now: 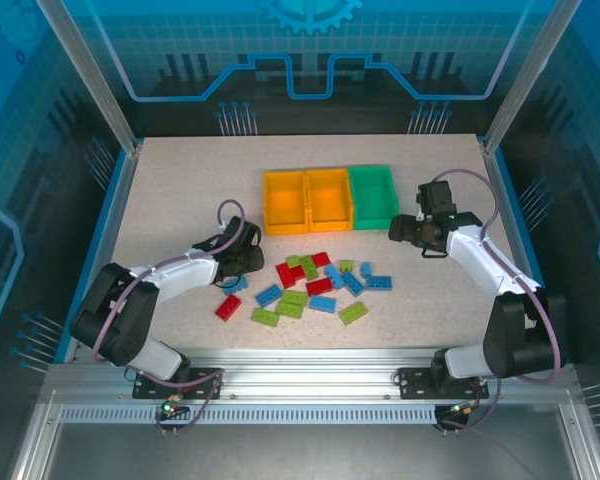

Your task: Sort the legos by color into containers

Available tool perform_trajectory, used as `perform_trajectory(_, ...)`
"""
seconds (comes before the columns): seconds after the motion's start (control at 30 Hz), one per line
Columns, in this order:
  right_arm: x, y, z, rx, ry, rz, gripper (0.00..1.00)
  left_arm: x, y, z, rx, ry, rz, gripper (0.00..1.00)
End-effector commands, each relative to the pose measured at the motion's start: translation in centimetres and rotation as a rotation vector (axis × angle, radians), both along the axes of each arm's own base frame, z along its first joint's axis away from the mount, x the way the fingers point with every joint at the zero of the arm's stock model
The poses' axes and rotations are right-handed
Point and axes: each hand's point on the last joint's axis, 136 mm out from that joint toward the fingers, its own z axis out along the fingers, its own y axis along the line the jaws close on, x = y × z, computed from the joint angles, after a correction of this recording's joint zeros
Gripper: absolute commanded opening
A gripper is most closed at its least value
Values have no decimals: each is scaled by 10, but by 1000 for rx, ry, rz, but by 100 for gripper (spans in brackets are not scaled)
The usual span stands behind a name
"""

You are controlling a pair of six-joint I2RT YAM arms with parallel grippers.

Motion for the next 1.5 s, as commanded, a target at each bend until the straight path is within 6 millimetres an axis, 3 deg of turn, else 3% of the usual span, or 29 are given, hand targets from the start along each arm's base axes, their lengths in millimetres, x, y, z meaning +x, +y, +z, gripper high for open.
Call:
perform_trajectory(0.0,-9,3,-2,34,2,21,81,13,-10,30,-32,-81,-10,34)
perform_trajectory(0.4,-24,46,-8,19,4,215,81,56,-31,117,-72,-288,-68,35)
perform_trajectory(0.47,-35,45,-23,15,58,202,81,63,-34,123,-67,-288,-78,34)
perform_trajectory(0.63,-40,51,-28,23,69,209,81,60,-30,115,-38,-260,-76,40)
perform_trajectory(0.83,-37,49,-30,2,75,210,81,51,1,120,14,-289,-13,57)
perform_trajectory(0.97,-34,52,-32,19,82,207,81,53,35,120,22,-266,90,76)
perform_trajectory(1.07,-33,55,-33,30,88,209,81,60,71,118,11,-236,191,97)
perform_trajectory(1.27,-31,56,-37,29,97,211,81,83,158,108,22,-141,422,99)
perform_trajectory(1.47,-30,56,-43,25,112,206,82,121,203,70,79,-5,497,99)
